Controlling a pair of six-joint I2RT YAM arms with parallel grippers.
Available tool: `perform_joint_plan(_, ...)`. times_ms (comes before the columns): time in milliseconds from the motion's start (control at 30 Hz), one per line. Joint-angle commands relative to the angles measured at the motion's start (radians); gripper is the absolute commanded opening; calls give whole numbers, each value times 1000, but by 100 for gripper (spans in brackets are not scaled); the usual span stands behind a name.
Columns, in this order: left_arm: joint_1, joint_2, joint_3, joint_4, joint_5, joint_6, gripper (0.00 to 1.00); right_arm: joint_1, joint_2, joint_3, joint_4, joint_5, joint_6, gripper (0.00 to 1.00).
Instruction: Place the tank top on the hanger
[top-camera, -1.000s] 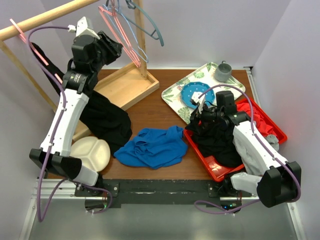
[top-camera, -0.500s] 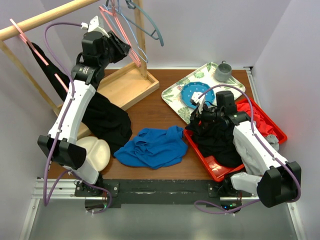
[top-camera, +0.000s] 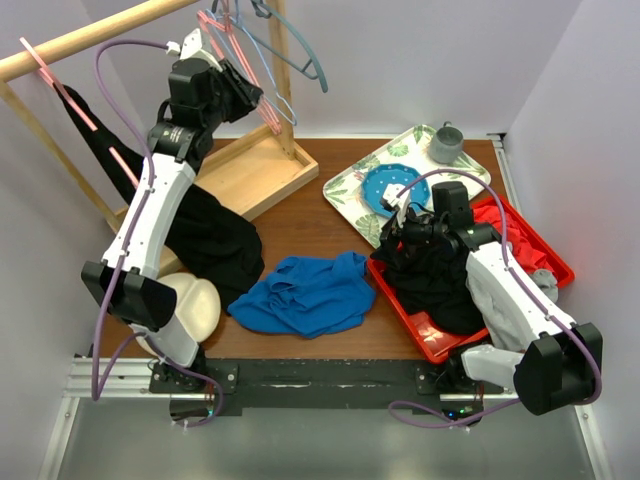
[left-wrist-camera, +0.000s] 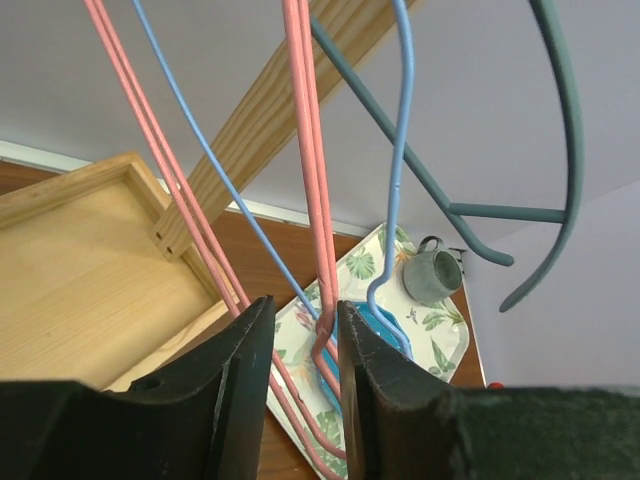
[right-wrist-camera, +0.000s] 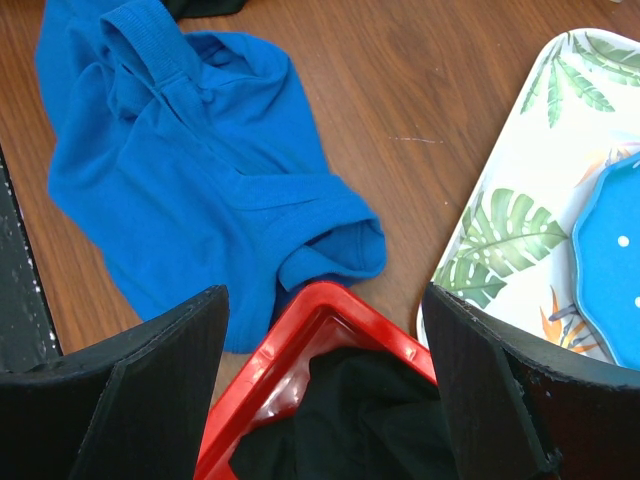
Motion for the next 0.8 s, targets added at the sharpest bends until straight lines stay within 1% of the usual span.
perform_joint_plan(0,2,7,42,-6,-46,38,36,-5,-7,-1,8,-36,-17,82)
perform_joint_plan(267,2,-19,22,-14,-85,64,35,-7,-7,-1,7,-37,-15,82)
perform_joint_plan(533,2,-7,22,-11,-130,95,34,-7,-9,-1,5,-37,-17,82)
perform_joint_plan(767,2,10,22,-11,-222,165,28,-11,-13,-1,4,-45,-17,83)
